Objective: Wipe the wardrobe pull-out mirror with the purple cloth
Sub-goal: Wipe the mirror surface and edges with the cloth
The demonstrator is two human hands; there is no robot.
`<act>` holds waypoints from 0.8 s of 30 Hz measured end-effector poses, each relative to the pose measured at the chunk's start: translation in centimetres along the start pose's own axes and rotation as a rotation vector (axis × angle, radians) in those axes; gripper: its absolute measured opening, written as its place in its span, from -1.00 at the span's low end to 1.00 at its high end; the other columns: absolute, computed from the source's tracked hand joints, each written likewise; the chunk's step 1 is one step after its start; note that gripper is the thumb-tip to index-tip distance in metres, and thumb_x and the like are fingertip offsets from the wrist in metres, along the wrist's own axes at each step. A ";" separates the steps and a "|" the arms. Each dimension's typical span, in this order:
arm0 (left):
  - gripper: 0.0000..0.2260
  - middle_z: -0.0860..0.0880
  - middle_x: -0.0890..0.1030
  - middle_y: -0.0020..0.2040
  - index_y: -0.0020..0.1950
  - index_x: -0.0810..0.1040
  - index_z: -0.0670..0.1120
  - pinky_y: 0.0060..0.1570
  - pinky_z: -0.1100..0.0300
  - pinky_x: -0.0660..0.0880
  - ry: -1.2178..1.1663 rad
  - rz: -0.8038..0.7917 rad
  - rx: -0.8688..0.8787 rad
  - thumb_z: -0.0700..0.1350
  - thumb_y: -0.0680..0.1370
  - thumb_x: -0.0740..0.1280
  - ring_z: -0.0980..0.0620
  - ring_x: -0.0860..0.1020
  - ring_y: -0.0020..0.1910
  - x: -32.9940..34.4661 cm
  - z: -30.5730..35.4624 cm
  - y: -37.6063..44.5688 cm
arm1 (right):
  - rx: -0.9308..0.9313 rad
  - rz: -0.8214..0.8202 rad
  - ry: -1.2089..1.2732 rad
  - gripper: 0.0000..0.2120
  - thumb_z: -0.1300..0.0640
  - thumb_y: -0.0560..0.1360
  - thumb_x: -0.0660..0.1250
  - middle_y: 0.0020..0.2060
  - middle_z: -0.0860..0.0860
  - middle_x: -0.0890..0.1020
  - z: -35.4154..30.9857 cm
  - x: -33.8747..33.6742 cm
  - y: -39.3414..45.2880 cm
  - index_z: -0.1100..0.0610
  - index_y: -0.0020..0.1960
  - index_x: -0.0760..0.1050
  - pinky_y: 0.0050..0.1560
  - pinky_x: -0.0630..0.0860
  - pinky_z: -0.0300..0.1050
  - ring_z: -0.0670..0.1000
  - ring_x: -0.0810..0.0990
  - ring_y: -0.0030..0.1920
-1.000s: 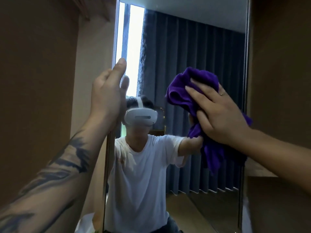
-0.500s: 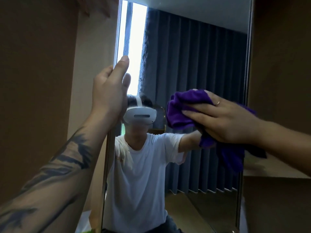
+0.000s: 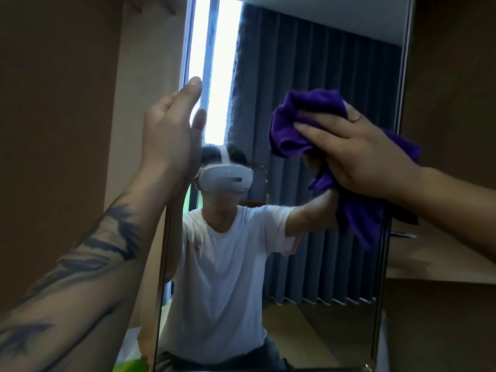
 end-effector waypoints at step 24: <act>-0.73 0.05 0.33 -0.19 -0.18 0.42 0.07 -0.31 0.19 0.29 0.068 0.069 -0.390 0.05 0.72 0.23 0.08 0.30 -0.23 -2.4 -0.9 -1.7 | 0.143 0.061 0.050 -0.48 0.14 0.62 0.39 0.54 0.11 0.42 -7.1 3.0 6.7 0.14 0.56 0.41 0.52 0.19 0.42 0.36 0.30 0.55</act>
Point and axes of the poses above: each hand's wrist, its own y-axis towards the middle knuckle, its own x-axis out of the palm, z = x × y, the point moved 1 cm from there along y, towards the middle knuckle
